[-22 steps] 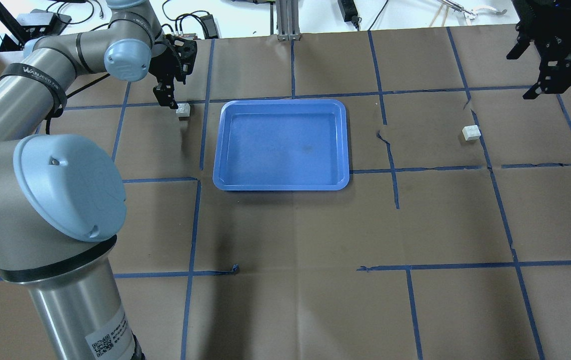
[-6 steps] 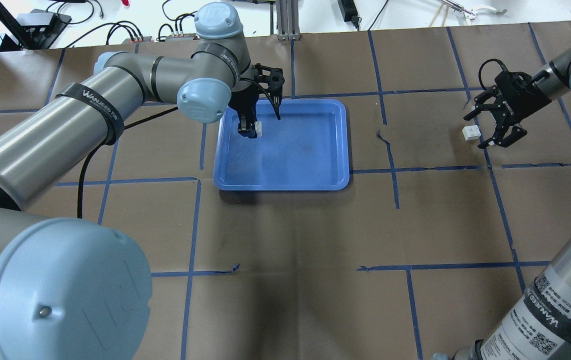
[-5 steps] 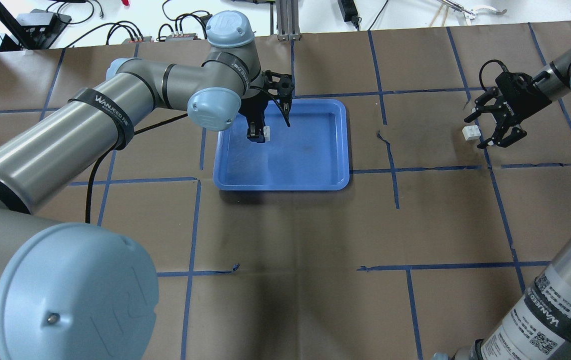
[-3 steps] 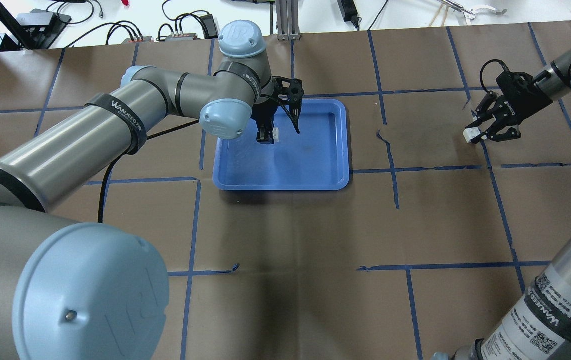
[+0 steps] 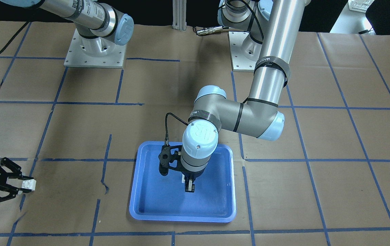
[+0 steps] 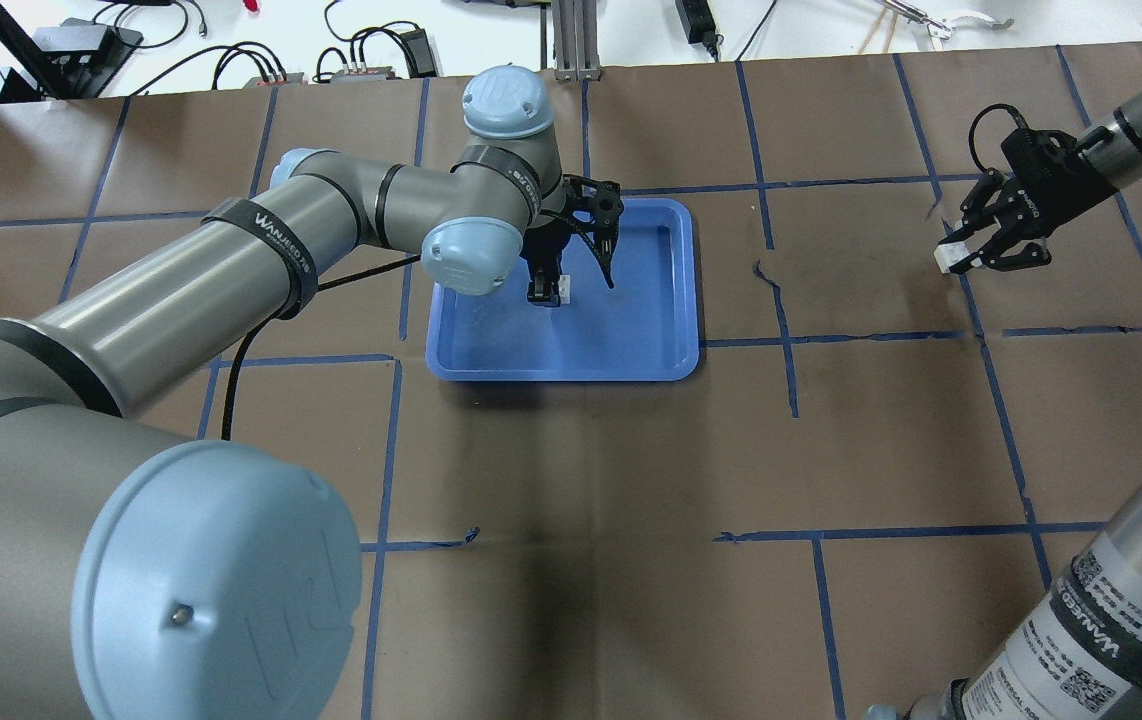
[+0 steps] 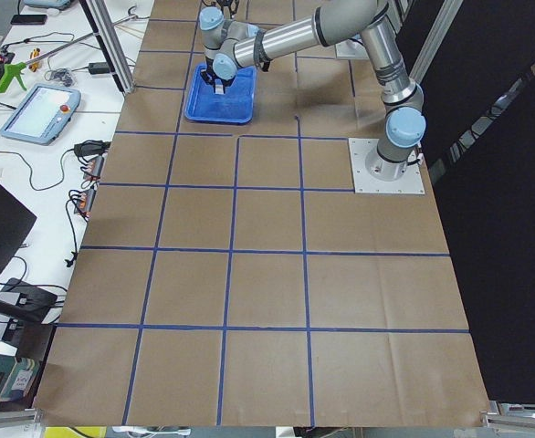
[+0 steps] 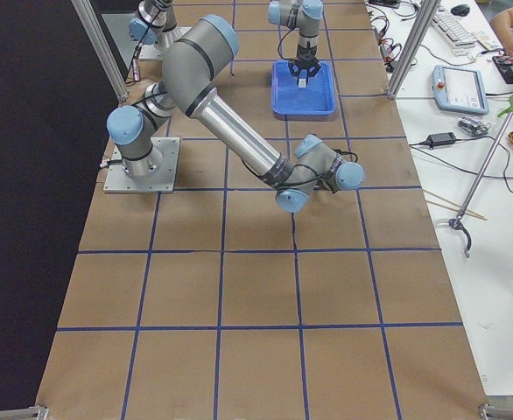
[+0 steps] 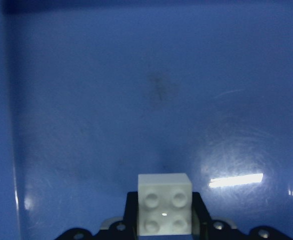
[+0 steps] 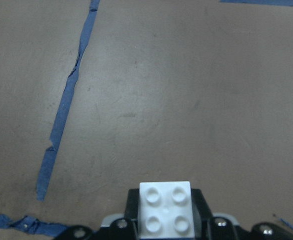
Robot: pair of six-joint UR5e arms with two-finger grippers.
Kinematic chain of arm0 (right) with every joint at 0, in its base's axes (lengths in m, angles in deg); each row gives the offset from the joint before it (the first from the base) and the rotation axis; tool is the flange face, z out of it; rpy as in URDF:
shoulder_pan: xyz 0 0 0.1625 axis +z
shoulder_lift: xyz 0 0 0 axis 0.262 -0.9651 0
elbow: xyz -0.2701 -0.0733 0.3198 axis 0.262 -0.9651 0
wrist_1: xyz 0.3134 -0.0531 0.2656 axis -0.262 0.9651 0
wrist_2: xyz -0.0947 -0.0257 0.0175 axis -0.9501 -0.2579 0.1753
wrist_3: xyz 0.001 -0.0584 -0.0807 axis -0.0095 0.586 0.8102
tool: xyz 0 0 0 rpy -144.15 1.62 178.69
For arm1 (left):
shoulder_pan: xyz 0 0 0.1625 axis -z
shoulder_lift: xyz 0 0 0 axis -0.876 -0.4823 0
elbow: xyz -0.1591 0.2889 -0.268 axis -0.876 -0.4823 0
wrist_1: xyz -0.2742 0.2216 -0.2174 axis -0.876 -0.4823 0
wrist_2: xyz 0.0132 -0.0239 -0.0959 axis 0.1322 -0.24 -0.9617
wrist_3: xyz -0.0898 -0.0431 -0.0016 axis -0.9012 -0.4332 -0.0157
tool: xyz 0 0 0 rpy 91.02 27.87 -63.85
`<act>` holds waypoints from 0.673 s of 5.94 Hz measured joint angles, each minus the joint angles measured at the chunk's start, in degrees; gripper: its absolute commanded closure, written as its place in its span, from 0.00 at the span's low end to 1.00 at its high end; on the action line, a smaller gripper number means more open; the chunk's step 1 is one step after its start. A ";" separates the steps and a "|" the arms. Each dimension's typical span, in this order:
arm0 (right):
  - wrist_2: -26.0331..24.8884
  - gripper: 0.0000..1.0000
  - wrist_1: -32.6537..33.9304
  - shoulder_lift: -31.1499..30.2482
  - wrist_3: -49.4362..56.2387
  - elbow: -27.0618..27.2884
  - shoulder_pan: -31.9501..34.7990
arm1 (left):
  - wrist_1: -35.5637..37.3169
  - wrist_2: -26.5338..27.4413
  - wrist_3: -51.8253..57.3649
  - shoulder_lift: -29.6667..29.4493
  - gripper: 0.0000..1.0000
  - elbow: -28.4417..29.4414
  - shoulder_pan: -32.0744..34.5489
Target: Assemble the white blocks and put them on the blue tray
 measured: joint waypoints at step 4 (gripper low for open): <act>6.21 0.73 -1.30 -10.42 -9.95 4.21 2.36 | 0.91 -1.24 -0.11 0.39 0.12 -0.04 0.07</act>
